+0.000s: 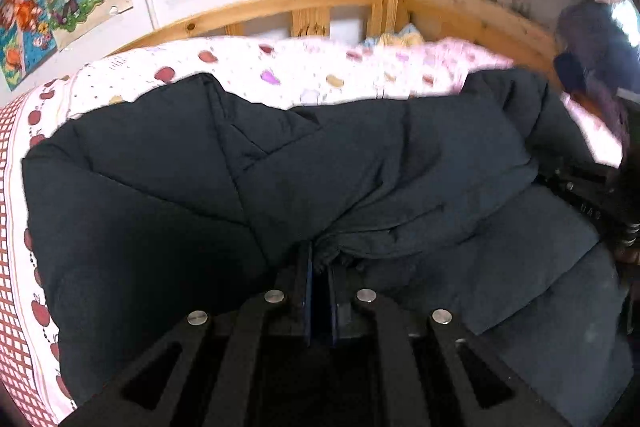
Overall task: Fold large clothes
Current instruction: 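Grasp the jacket hem with both tools and fold it toward the collar, then press the folded hem onto the jacket body with both tools, then release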
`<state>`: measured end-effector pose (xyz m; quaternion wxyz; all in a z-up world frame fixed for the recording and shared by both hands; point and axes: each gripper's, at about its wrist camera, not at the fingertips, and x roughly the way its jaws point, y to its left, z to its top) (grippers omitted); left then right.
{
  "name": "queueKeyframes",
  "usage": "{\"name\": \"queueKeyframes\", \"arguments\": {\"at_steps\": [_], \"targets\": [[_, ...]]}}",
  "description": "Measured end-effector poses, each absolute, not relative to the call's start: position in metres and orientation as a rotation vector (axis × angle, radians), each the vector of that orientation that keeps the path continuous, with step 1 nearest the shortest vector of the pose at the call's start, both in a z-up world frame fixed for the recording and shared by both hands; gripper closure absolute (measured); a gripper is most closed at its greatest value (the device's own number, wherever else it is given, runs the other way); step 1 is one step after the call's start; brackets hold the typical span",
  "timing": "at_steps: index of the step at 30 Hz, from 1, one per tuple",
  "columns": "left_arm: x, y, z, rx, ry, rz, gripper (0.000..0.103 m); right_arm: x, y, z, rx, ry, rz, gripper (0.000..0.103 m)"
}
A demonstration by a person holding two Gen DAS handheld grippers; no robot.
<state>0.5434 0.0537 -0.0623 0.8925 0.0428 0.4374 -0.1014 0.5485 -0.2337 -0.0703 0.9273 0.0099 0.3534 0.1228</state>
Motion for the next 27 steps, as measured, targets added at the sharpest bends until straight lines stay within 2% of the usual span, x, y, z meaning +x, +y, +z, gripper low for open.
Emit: {"name": "queueKeyframes", "arguments": {"at_steps": [3,5,10,15,20,27], "targets": [[0.537,0.065,-0.048,0.033,0.880,-0.233,0.089,0.537,-0.241,-0.056,0.027,0.689,0.252,0.086],[0.531,0.070,-0.038,0.021,0.843,-0.228,0.079,0.530,-0.245,-0.046,0.024,0.663,0.250,0.085],[0.520,0.082,-0.005,-0.027,0.702,-0.255,0.078,0.532,-0.249,-0.007,0.047,0.577,0.266,0.085],[0.551,0.074,0.024,-0.126,0.650,-0.250,0.078,0.575,-0.239,0.023,0.163,0.570,0.338,0.085],[0.586,0.073,0.026,-0.308,0.668,-0.277,0.078,0.622,-0.221,0.002,0.345,0.707,0.481,0.085],[0.603,0.037,-0.024,-0.189,0.891,-0.527,0.078,0.620,-0.188,-0.056,0.161,0.935,0.571,0.085]]}}
